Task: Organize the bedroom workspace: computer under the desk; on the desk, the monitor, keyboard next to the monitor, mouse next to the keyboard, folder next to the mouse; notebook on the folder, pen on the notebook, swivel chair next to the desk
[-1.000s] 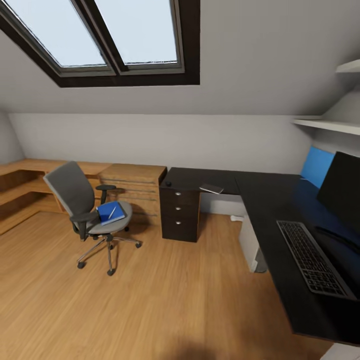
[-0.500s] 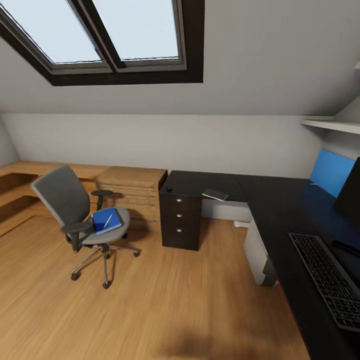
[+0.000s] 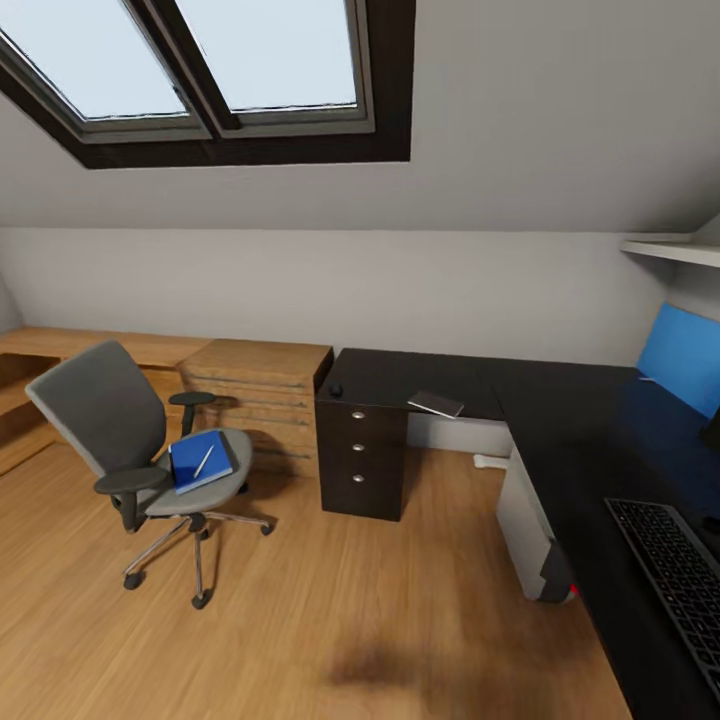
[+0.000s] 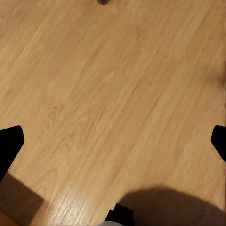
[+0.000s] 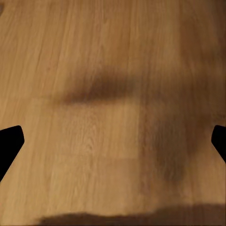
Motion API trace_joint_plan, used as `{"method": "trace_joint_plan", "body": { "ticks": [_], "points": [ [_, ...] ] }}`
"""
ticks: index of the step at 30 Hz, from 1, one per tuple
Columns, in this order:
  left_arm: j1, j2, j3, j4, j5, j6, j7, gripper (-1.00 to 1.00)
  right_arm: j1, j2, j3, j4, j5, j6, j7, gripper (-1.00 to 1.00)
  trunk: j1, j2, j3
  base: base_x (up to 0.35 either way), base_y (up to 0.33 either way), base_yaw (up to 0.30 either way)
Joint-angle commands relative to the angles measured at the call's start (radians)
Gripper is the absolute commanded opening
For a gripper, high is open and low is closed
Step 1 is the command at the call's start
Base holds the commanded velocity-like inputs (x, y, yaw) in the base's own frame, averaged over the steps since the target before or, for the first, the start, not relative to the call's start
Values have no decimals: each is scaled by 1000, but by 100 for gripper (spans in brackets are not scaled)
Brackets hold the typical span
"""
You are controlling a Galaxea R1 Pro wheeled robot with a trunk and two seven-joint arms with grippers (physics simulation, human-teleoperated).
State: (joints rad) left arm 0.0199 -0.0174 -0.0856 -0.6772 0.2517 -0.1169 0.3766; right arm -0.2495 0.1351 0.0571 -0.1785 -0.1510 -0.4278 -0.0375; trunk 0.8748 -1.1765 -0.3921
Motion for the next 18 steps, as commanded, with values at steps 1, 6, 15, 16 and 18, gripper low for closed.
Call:
{"method": "trace_joint_plan", "body": {
  "ticks": [1, 6, 15, 16, 18],
  "points": [
    [0, 1, -6, -1, 11, -17, 6, 100, -1, 0, 6, 1, -7, -3, -4, 100, 1, -1, -1, 328, 0, 0],
    [0, 1, -6, -1, 11, -54, 6, 100, -1, 0, 7, 1, -7, -3, -4, 100, 1, -1, -1, 328, 0, 0],
    [0, -2, -6, -2, 9, -72, 7, 100, -1, 0, 7, 1, -7, -3, -4, 100, 1, -1, -1, 329, 0, 0],
    [0, -2, -6, -2, 9, -72, 7, 100, -1, 0, 7, 1, -6, -3, -4, 100, 1, -1, -1, 329, 0, 0],
    [0, -2, -6, -2, 9, -73, 7, 100, -1, 0, 7, 1, -6, -3, -4, 100, 1, -1, -1, 329, 0, 0]
  ]
}}
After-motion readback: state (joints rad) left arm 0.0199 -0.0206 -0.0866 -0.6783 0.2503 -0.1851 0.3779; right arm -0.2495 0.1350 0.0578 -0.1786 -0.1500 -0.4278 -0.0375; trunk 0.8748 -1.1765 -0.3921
